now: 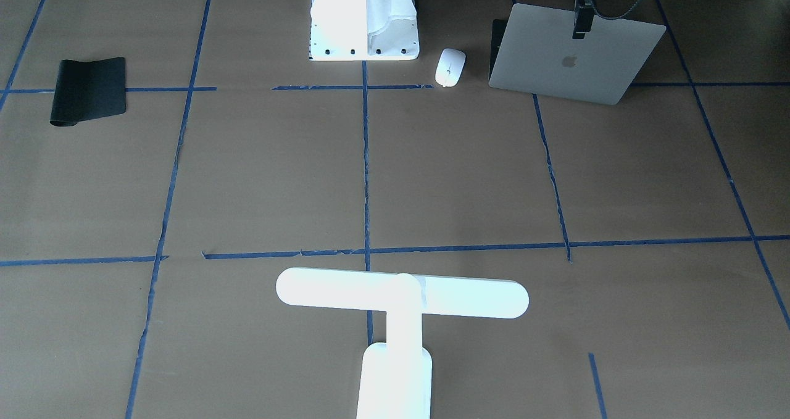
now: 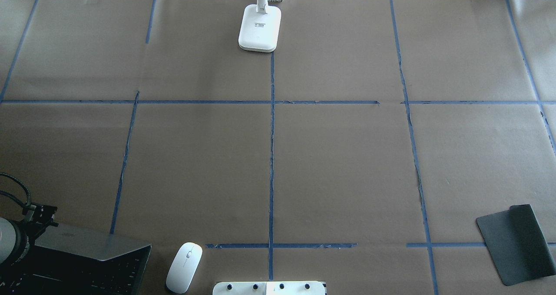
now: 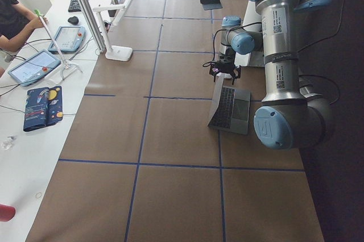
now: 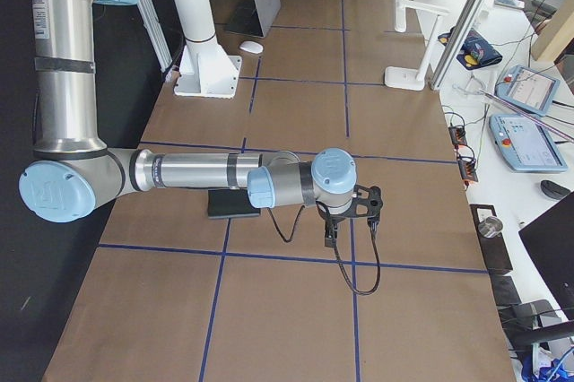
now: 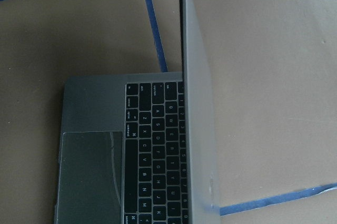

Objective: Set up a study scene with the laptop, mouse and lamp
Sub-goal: 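Grasp the grey laptop lid edge with the left gripper and lift it open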

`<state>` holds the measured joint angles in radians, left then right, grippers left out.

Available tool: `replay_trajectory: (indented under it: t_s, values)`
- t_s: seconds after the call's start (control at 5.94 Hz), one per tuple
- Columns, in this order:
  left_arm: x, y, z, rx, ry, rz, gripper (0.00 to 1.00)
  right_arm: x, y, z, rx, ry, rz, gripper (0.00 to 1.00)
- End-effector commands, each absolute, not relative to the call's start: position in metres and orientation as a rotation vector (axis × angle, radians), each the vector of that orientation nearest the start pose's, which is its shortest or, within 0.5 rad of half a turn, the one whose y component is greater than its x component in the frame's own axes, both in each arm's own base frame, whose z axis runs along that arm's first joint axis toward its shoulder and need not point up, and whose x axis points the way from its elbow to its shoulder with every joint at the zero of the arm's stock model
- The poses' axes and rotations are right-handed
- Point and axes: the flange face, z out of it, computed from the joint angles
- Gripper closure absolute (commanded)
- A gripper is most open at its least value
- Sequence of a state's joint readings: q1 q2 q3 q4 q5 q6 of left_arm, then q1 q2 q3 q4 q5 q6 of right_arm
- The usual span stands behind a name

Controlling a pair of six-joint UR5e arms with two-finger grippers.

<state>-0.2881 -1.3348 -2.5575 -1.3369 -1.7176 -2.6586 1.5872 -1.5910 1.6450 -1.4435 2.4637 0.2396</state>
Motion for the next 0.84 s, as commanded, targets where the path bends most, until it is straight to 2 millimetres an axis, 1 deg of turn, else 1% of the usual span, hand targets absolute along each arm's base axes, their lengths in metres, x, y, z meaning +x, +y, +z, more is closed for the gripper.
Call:
replay_trajectory:
  t_s: [0.0, 0.17, 0.34, 0.5, 0.67]
  values:
    - [0.278, -0.203, 0.347, -0.334, 0.441, -1.312, 0.48, 0.063, -0.493, 0.606, 0.051, -0.910, 0.202, 0.00]
    - [0.275, -0.205, 0.348, -0.333, 0.439, -1.321, 0.91, 0.064, -0.498, 0.600, 0.056, -0.912, 0.211, 0.00]
    - [0.270, -0.209, 0.343, -0.338, 0.450, -1.336, 1.00, 0.063, -0.498, 0.600, 0.054, -0.912, 0.210, 0.00]
    - [0.243, -0.233, 0.331, -0.334, 0.500, -1.423, 1.00, 0.063, -0.498, 0.601, 0.053, -0.910, 0.211, 0.00]
    - [0.217, -0.254, 0.330, -0.335, 0.502, -1.512, 1.00, 0.063, -0.498, 0.601, 0.054, -0.912, 0.212, 0.00]
